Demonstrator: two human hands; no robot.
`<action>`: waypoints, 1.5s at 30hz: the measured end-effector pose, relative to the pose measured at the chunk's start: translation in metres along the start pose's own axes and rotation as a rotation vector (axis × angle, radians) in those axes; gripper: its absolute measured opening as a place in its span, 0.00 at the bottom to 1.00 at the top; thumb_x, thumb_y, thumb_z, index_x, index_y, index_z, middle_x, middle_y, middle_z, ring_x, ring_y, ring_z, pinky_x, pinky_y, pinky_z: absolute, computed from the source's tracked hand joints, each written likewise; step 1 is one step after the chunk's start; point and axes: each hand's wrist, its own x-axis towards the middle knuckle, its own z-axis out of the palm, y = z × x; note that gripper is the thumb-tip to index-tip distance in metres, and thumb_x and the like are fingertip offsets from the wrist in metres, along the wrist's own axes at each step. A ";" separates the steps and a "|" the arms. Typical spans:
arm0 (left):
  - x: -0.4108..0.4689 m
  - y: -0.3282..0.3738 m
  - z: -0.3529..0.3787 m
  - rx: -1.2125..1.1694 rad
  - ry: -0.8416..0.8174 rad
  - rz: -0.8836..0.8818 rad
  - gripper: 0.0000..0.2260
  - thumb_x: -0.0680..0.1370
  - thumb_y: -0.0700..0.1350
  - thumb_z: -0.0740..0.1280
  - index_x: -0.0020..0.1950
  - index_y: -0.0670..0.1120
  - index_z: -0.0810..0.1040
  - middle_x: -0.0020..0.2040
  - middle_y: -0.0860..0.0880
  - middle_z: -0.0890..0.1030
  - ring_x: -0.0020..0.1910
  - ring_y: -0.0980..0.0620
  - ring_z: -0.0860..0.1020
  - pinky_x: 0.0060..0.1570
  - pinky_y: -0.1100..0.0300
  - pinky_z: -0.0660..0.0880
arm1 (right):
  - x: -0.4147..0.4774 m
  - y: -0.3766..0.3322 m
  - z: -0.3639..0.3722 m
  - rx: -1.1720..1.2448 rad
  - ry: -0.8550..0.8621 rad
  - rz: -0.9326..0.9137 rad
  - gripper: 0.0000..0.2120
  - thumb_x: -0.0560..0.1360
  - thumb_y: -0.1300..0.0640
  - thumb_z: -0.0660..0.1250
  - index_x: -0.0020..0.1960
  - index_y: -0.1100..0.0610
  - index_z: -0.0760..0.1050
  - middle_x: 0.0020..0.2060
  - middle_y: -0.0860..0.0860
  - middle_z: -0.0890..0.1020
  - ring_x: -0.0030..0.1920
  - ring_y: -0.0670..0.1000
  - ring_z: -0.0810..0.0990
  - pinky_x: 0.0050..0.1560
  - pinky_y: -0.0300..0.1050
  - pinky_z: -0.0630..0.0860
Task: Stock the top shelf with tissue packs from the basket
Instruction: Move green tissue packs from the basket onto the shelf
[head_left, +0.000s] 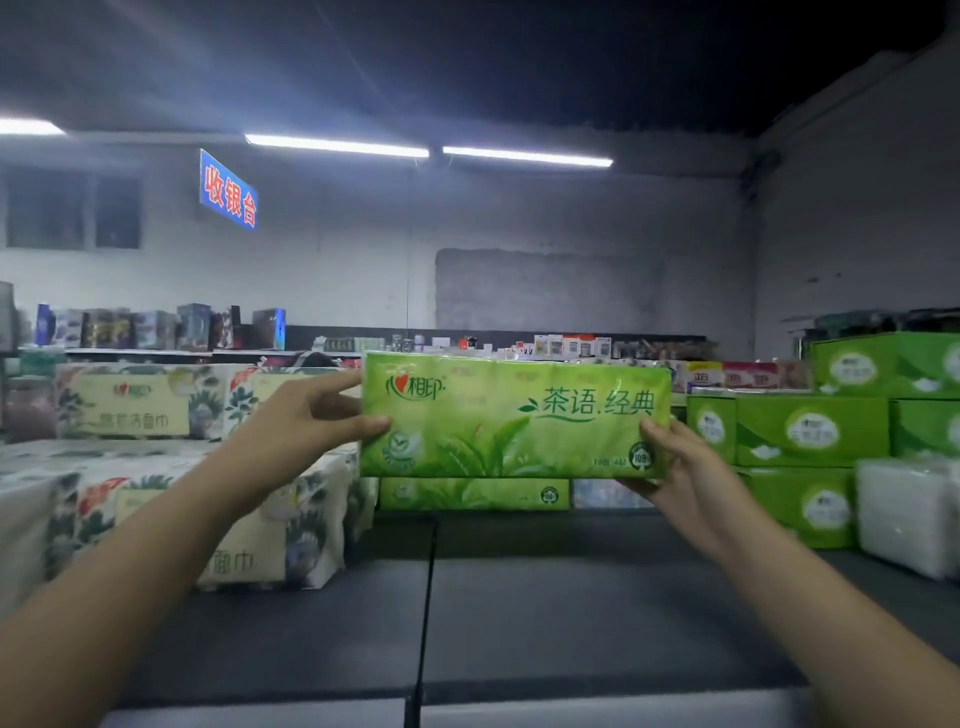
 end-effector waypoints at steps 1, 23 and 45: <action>0.005 -0.003 -0.001 0.005 0.008 -0.009 0.19 0.70 0.50 0.75 0.60 0.56 0.79 0.48 0.54 0.86 0.48 0.59 0.83 0.55 0.56 0.72 | 0.005 0.002 0.001 -0.002 0.000 -0.001 0.13 0.68 0.54 0.72 0.48 0.54 0.71 0.47 0.52 0.79 0.49 0.53 0.77 0.56 0.52 0.75; 0.091 -0.055 0.014 0.237 -0.049 -0.266 0.30 0.70 0.42 0.76 0.70 0.39 0.70 0.50 0.43 0.84 0.53 0.45 0.81 0.65 0.45 0.69 | 0.085 0.047 -0.009 -0.302 0.120 0.160 0.02 0.77 0.58 0.63 0.46 0.56 0.73 0.47 0.56 0.76 0.46 0.54 0.76 0.44 0.49 0.76; 0.111 -0.103 0.028 0.702 -0.123 -0.395 0.12 0.72 0.50 0.73 0.46 0.41 0.81 0.38 0.48 0.80 0.36 0.53 0.76 0.31 0.64 0.68 | 0.092 0.082 -0.027 -0.618 -0.062 0.291 0.20 0.79 0.68 0.58 0.70 0.58 0.67 0.60 0.52 0.77 0.54 0.48 0.77 0.60 0.44 0.71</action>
